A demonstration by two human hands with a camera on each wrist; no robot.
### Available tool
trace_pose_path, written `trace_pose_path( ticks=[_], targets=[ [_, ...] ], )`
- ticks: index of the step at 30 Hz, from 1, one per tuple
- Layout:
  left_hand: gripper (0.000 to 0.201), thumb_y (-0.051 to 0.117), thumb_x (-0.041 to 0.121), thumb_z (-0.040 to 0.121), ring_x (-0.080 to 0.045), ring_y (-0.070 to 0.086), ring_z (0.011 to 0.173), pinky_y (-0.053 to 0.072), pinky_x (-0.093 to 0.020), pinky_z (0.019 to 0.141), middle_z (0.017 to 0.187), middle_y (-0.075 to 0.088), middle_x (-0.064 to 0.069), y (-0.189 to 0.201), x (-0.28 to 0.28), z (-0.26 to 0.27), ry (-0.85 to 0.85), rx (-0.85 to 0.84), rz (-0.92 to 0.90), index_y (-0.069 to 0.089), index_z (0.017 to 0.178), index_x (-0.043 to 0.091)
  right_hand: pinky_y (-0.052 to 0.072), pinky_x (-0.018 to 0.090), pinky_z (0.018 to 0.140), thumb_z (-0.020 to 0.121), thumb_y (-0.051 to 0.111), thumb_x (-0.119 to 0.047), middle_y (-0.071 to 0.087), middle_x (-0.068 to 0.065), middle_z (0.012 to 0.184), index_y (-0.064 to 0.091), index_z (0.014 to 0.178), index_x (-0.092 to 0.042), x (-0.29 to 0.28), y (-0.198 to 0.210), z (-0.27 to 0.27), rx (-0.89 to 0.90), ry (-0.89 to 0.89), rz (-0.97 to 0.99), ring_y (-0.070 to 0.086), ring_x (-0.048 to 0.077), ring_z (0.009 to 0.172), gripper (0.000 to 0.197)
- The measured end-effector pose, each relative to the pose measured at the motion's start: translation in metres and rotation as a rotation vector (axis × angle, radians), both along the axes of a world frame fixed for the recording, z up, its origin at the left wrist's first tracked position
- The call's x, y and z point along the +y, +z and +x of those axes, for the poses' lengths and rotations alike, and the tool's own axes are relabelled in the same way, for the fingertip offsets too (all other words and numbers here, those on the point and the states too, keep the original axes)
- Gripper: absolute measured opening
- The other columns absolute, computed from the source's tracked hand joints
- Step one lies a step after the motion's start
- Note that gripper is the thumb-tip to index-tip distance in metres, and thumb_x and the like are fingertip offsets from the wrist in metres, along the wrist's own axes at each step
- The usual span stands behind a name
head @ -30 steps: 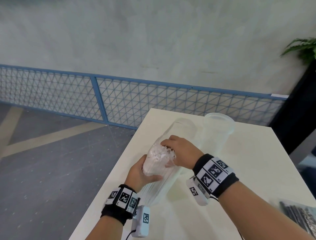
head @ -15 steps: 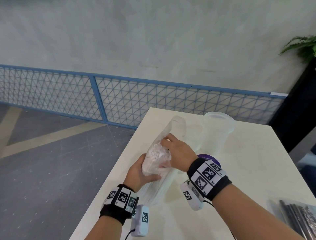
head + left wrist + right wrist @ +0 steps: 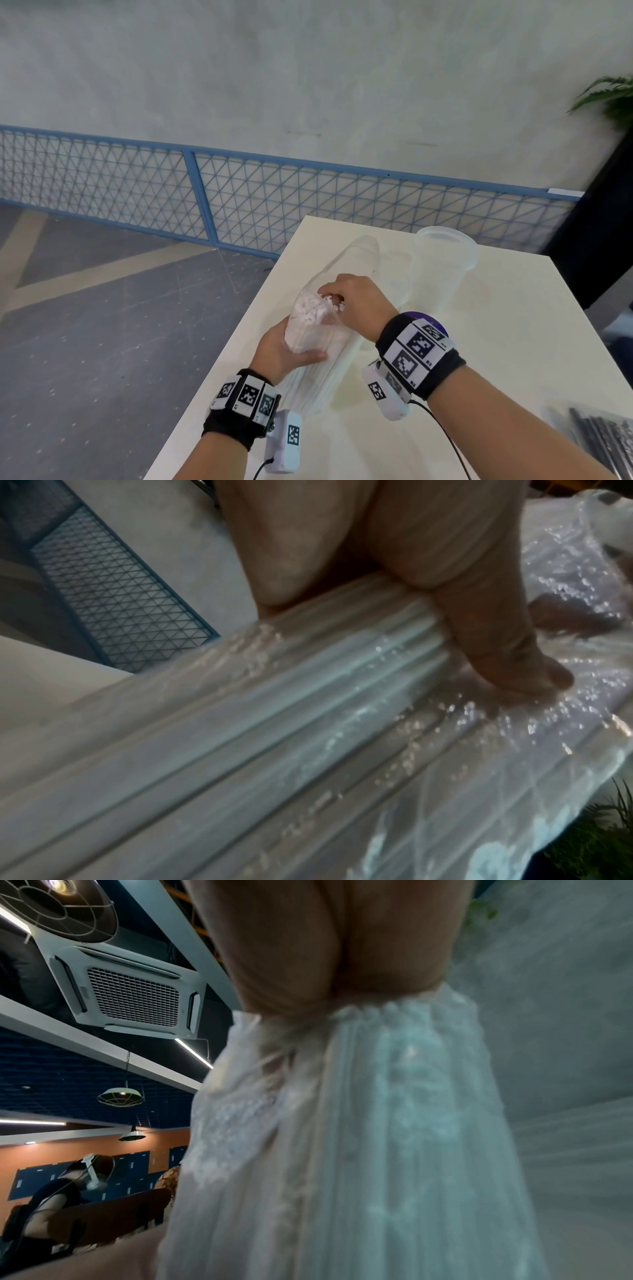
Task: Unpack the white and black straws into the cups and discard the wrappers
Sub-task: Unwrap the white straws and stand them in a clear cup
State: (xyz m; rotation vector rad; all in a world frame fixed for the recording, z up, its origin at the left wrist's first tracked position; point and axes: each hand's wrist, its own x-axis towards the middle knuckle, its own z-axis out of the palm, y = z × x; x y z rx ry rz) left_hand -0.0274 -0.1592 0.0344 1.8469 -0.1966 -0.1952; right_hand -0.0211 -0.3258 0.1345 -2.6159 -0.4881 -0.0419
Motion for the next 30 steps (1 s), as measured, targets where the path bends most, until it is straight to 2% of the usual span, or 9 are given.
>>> trace_pose_path(
  ticks=[3,9,12,15,19,22,24,27,30],
  targets=[
    [0.054,0.088,0.019,0.056,-0.002,0.062,0.090,0.046,-0.006,0.069,0.092,0.068,0.010,0.000,-0.002,0.001,0.007,0.023,-0.001,0.059,0.102,0.023,0.030,0.006,0.058,0.080,0.059,-0.001,0.040,-0.011,0.067,0.069,0.110,-0.013,-0.004,0.006,0.003,-0.002,-0.007,0.008,0.044,0.012,0.068,0.034],
    [0.058,0.087,0.026,0.048,-0.006,0.066,0.094,0.051,-0.013,0.074,0.096,0.071,0.006,-0.001,-0.004,0.004,0.012,0.053,-0.053,0.062,0.100,0.024,0.032,0.003,0.061,0.074,0.076,-0.025,0.035,-0.014,0.068,0.069,0.106,-0.015,-0.023,0.039,0.010,-0.060,-0.084,0.081,0.036,-0.003,0.060,0.035],
    [0.058,0.090,0.027,0.046,-0.006,0.067,0.092,0.052,-0.017,0.075,0.094,0.072,0.005,-0.003,-0.003,0.005,0.041,0.052,-0.085,0.062,0.097,0.026,0.032,0.004,0.064,0.072,0.078,-0.027,0.045,-0.006,0.085,0.067,0.105,-0.014,-0.023,0.036,0.005,-0.110,-0.106,0.152,0.045,0.006,0.074,0.037],
    [0.062,0.091,0.036,0.043,-0.009,0.068,0.090,0.053,-0.021,0.076,0.093,0.073,0.003,-0.003,-0.003,0.007,0.066,0.037,-0.079,0.062,0.097,0.026,0.032,-0.002,0.079,0.067,0.081,-0.026,0.046,-0.003,0.112,0.053,0.123,-0.022,-0.016,0.015,-0.005,-0.139,-0.171,0.404,0.048,0.007,0.101,0.062],
    [0.049,0.088,0.020,0.056,-0.004,0.068,0.086,0.052,-0.017,0.073,0.092,0.073,0.005,0.001,-0.011,0.003,0.062,0.012,-0.065,0.062,0.097,0.025,0.032,0.014,0.090,0.065,0.082,-0.027,0.048,-0.009,0.112,0.042,0.131,-0.023,-0.002,-0.008,-0.010,-0.216,-0.342,0.564,0.043,0.008,0.106,0.078],
    [0.046,0.087,0.015,0.058,0.003,0.066,0.081,0.051,-0.012,0.069,0.090,0.071,0.009,0.002,-0.018,0.000,0.056,0.008,-0.065,0.061,0.095,0.026,0.043,0.029,0.086,0.070,0.077,-0.033,0.054,-0.006,0.106,0.041,0.124,-0.027,0.004,-0.014,-0.008,-0.126,-0.428,0.556,0.053,0.016,0.099,0.065],
    [0.049,0.088,0.018,0.057,-0.001,0.066,0.086,0.053,-0.017,0.074,0.092,0.071,0.009,0.002,-0.020,-0.002,0.043,0.003,-0.050,0.059,0.095,0.029,0.046,0.035,0.081,0.076,0.070,-0.031,0.055,-0.007,0.095,0.043,0.111,-0.023,0.005,-0.018,-0.005,-0.118,-0.428,0.542,0.058,0.021,0.092,0.045],
    [0.056,0.088,0.027,0.055,-0.006,0.066,0.094,0.054,-0.025,0.082,0.099,0.071,0.006,0.001,-0.020,-0.002,0.013,-0.011,-0.018,0.060,0.104,0.027,0.041,0.027,0.071,0.085,0.064,-0.025,0.052,-0.008,0.080,0.040,0.100,-0.023,0.002,-0.020,-0.002,-0.094,-0.377,0.679,0.056,0.017,0.079,0.028],
    [0.062,0.088,0.028,0.057,-0.008,0.066,0.096,0.054,-0.025,0.083,0.101,0.071,0.005,0.001,-0.020,0.000,0.013,-0.009,-0.006,0.060,0.112,0.019,0.037,0.012,0.061,0.088,0.061,-0.018,0.048,-0.012,0.072,0.041,0.098,-0.019,-0.003,-0.015,-0.001,-0.104,-0.352,0.794,0.051,-0.001,0.065,0.022]
  ],
)
